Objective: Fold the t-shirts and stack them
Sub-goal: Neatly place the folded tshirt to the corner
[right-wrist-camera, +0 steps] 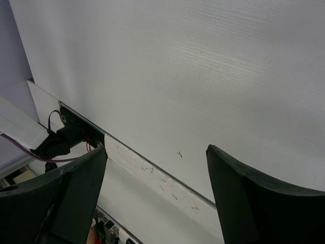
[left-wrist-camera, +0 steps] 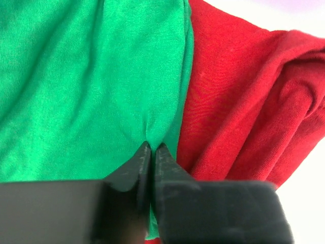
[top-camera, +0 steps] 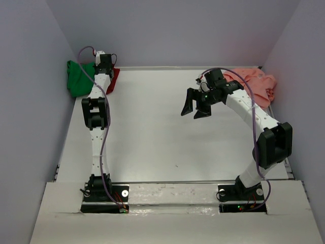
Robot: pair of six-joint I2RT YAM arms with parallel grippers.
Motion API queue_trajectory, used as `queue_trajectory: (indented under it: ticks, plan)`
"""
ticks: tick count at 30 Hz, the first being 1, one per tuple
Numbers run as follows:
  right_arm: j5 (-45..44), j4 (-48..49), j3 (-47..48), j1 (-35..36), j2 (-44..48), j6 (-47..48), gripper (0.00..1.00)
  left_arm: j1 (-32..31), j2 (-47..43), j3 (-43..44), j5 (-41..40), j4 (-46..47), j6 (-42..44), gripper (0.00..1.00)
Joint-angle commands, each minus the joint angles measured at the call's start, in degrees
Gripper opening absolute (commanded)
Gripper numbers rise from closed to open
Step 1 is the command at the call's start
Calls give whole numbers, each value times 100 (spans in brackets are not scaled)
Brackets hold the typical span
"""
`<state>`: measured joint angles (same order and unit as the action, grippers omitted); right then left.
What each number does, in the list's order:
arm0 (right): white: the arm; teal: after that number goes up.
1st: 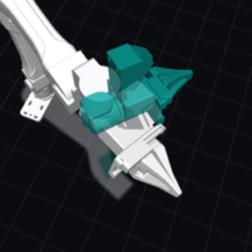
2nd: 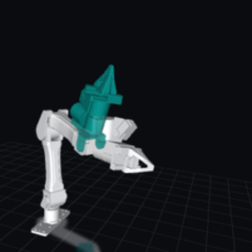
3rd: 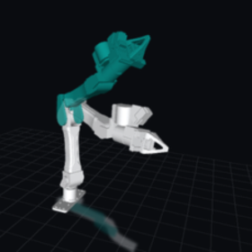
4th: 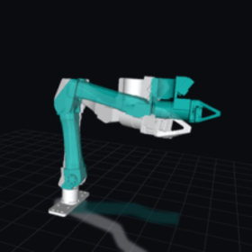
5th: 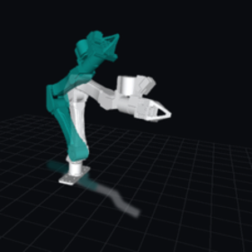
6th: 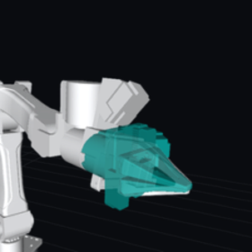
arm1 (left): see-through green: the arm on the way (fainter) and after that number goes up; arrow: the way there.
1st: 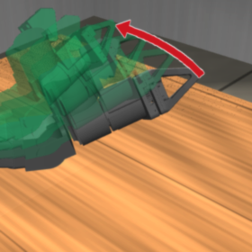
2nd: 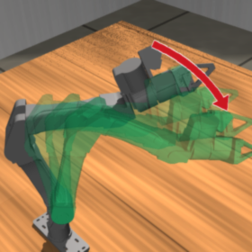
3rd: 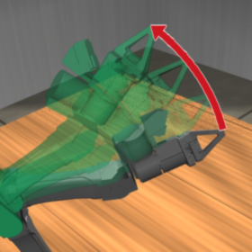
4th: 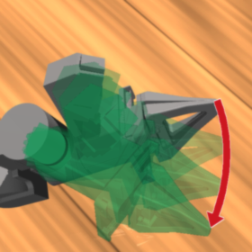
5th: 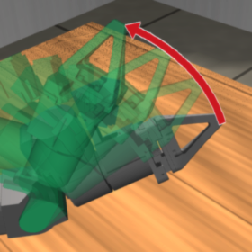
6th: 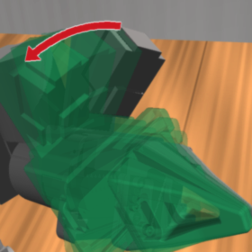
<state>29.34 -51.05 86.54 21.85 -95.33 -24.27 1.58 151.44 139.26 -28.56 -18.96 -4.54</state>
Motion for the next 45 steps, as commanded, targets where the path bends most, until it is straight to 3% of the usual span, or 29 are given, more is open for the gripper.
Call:
queue_trajectory:
  ticks: [1,2,34,35,38,40,43,45]
  plan:
    - [-16,-11,249,65,-21,-34,85,-35,-325,242,-54,226,-56,4]
    - [-16,-11,249,65,-12,-34,85,-44,-343,251,-10,209,-91,0]
    - [-8,121,161,171,-21,-51,85,-545,-906,180,96,138,-83,0]
    - [-8,121,170,171,-12,-43,85,-536,-853,172,157,138,-83,27]
    - [-7,121,161,171,-3,-51,85,-536,-817,58,288,173,-91,69]
    - [-8,139,144,171,6,-51,85,-536,-809,-4,394,217,-109,76]
    - [-8,165,135,171,23,-60,85,-536,-791,22,693,244,-135,76]
    - [-16,183,126,171,6,-60,85,-545,-791,66,825,226,-170,91]
